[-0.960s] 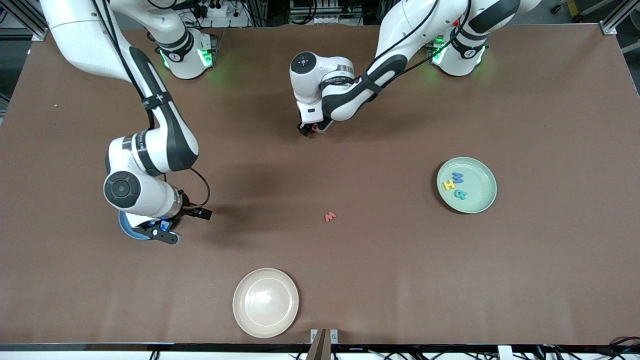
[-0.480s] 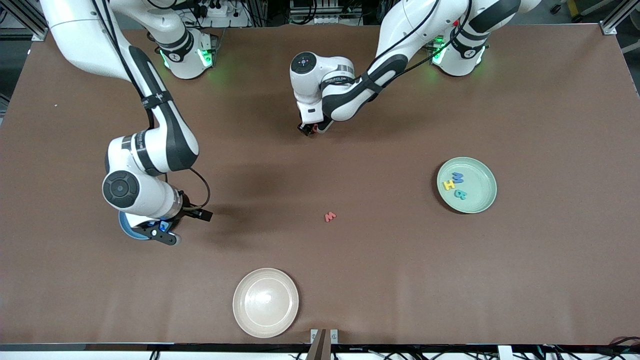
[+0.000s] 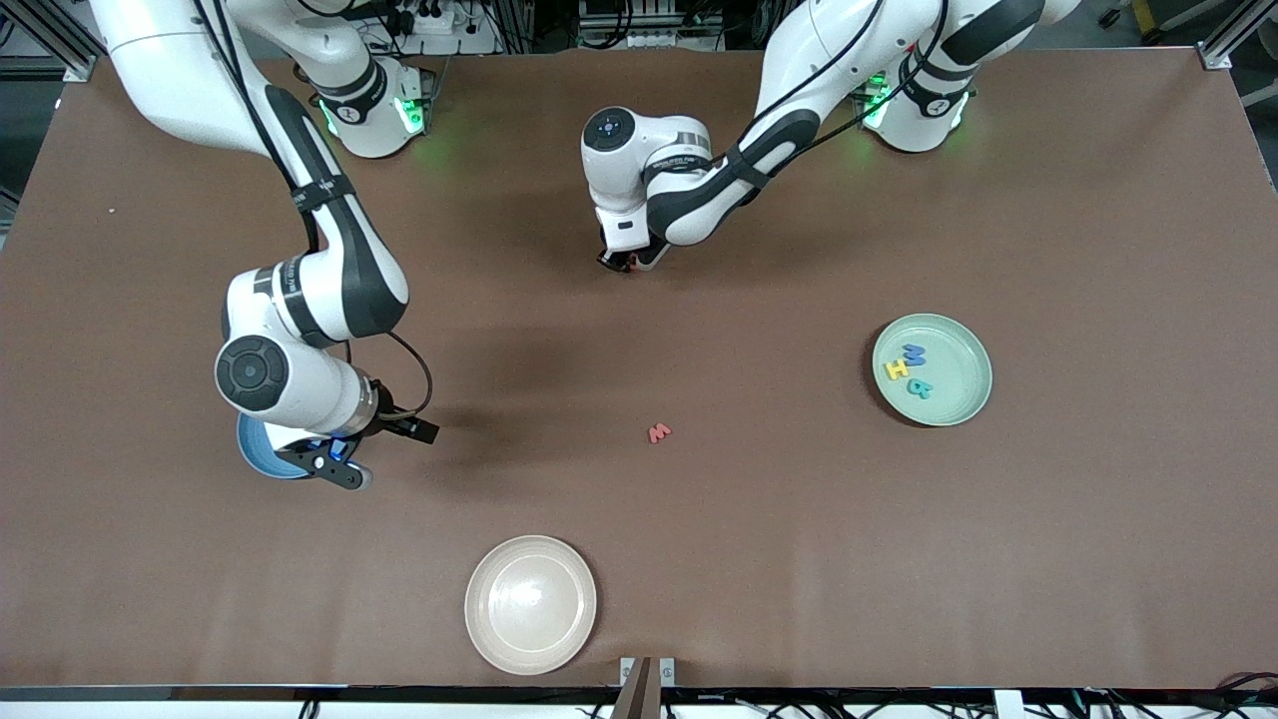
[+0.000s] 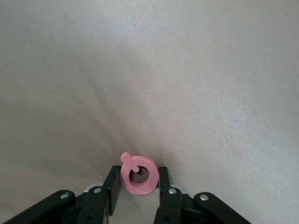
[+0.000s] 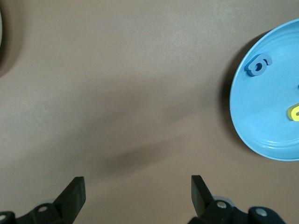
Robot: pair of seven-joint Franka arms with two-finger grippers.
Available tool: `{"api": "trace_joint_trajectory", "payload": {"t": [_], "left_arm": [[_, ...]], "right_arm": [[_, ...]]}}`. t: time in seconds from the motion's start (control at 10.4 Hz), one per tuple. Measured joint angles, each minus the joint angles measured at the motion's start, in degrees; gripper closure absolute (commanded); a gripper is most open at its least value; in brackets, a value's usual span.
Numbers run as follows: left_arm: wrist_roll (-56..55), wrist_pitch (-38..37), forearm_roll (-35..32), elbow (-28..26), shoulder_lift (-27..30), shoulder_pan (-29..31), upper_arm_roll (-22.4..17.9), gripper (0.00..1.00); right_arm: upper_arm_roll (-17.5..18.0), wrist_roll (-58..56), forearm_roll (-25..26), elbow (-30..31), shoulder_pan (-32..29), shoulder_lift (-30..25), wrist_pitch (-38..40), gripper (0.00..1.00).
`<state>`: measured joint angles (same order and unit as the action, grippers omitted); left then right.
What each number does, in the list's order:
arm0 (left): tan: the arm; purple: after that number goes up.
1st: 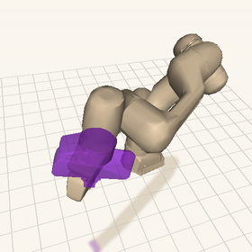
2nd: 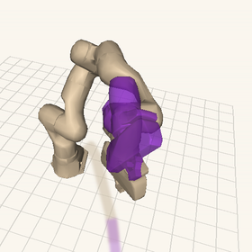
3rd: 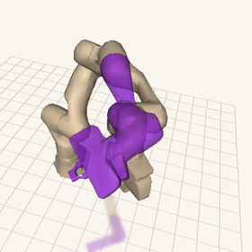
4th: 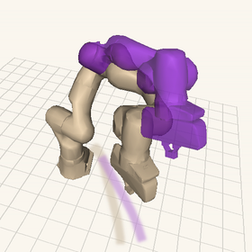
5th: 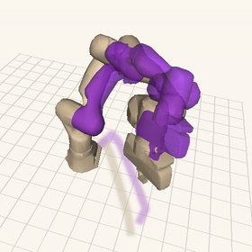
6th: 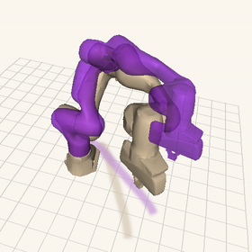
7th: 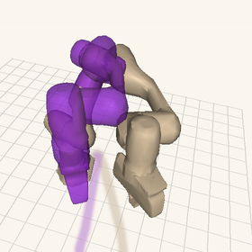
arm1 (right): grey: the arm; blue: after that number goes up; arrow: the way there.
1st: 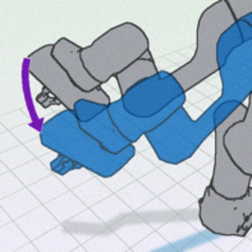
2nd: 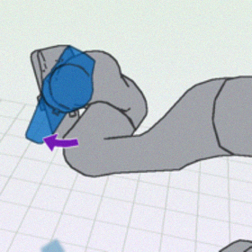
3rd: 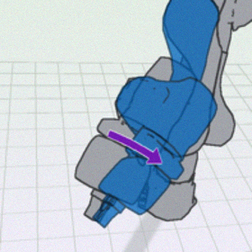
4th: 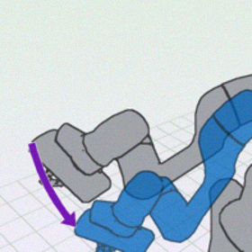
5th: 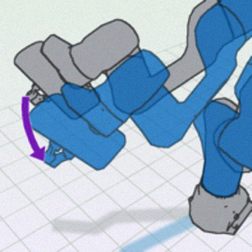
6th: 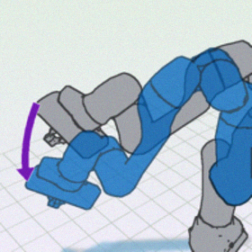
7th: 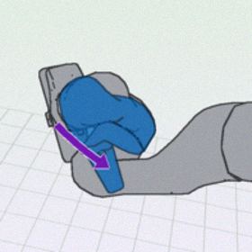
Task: Sort upper and lower case letters into plates
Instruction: 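Close the left gripper on the pink o letter, then carry the o to the green plate while the right gripper reaches the pink letter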
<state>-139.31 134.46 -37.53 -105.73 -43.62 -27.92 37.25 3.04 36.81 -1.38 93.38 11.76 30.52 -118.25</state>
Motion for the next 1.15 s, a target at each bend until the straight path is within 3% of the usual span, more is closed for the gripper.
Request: {"api": "trace_joint_trajectory", "payload": {"t": [0.19, 0.67, 1.15], "left_arm": [[2.0, -3.0, 0.0, 0.8, 0.0, 1.7, 0.9, 0.8], [15.1, -14.3, 0.1, 1.4, 0.3, 20.3, 13.2, 0.79], [37.2, -28.3, 0.1, 0.5, 0.8, 48.1, 28.4, 0.79]], "right_arm": [[0.0, 0.4, 0.0, -0.1, 0.0, 0.0, 0.0, 0.0], [0.1, 5.0, -0.1, -0.9, 2.3, 0.6, -0.1, 0.0], [0.0, 24.7, -0.1, -7.3, 12.4, 6.5, -2.8, 0.0]]}}
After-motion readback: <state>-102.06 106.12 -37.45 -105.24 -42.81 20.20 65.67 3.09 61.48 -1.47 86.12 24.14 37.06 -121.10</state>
